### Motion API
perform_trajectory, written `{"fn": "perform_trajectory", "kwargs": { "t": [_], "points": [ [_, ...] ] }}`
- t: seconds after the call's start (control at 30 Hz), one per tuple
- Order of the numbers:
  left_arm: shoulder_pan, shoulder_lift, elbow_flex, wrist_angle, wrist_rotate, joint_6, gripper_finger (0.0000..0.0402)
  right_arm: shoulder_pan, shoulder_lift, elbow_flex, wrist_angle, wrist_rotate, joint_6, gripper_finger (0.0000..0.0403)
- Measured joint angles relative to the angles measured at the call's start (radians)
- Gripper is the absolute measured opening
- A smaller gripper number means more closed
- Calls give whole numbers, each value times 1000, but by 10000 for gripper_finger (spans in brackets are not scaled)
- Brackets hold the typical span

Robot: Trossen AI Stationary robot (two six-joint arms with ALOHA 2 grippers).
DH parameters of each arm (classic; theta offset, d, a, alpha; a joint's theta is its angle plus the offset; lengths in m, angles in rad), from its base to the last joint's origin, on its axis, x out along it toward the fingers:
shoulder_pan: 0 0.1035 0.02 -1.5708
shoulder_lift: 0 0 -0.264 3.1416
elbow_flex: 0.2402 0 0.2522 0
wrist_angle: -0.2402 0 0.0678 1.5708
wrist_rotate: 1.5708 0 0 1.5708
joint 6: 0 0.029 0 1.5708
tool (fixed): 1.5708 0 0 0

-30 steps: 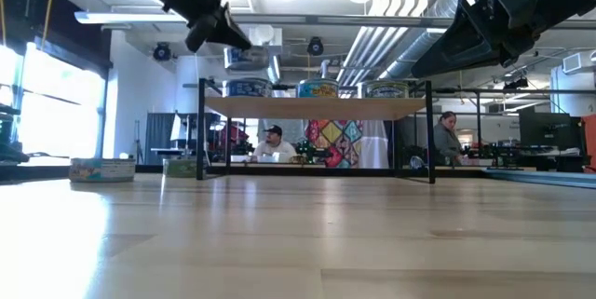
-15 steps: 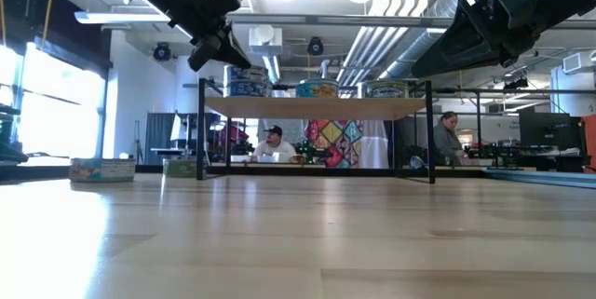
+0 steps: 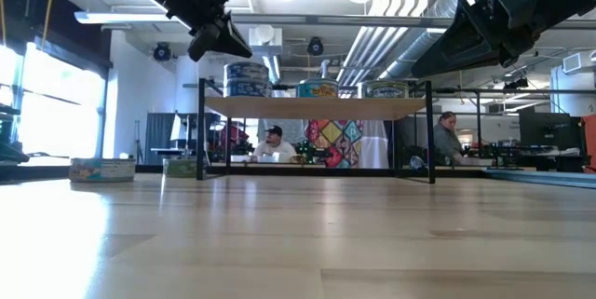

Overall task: Stack canned seafood by type on shelf
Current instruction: Stack the blue tuna can on top of the other blue tuna on the shelf, then stack the yellow-blue tuna can on top of the other yellow-blue tuna can on the shelf

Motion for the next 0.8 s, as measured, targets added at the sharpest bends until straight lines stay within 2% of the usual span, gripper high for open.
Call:
{"fn": "perform_trajectory", "kwargs": {
  "t": [0.23,0.33,0.47,0.57,0.63,0.73,0.8],
  "points": [
    [-4,-3,1,-7,-26,0,67,0,0,0,0,0,0,2],
    [-8,-3,1,-12,-103,-1,73,0,0,0,0,0,0,2],
    [-56,-37,0,-64,-265,-68,73,0,0,0,1,0,0,2],
    [-109,-86,0,-215,-366,-198,74,0,0,0,1,0,3,2],
    [-140,-127,0,-367,-397,-334,74,0,0,0,1,0,18,2],
    [-164,-187,-18,-565,-392,-583,69,0,0,0,1,0,24,2],
    [-160,-224,-61,-643,-375,-695,66,0,0,0,2,0,23,2]
  ]
}}
